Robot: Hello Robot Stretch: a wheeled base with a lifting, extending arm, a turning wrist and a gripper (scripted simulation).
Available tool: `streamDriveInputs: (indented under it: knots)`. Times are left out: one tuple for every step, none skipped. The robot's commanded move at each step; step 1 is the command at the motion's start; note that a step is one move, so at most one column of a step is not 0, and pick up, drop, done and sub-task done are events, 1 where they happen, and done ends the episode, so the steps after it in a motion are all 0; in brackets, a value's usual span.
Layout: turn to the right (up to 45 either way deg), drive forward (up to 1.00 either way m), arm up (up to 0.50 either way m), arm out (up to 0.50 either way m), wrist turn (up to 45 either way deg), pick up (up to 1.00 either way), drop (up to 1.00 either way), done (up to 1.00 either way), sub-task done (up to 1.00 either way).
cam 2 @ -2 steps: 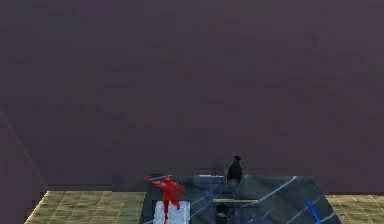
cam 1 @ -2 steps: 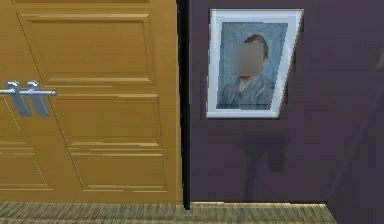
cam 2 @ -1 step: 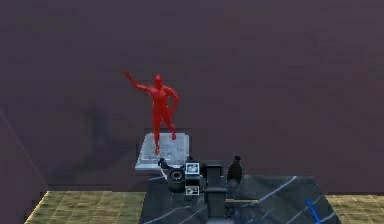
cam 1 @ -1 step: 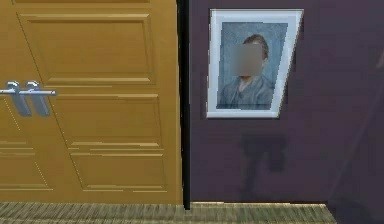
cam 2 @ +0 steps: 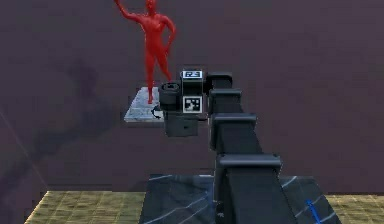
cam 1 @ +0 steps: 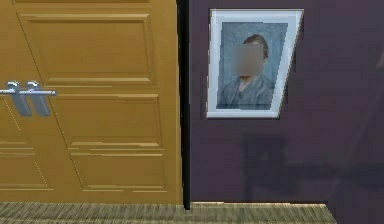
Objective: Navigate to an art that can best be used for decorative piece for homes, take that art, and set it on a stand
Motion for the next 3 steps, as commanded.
streamDriveInputs:
  knots:
    - [0.0, 0.00, 0.00, 0.00, -45.0, 0.00, 0.00, 0.00, 0.00]
    - [0.0, 0.00, 0.00, 0.00, -45.0, 0.00, 0.00, 0.00, 0.00]
    - [0.0, 0.00, 0.00, 0.00, -33.0, 0.00, 0.00, 0.00, 0.00]
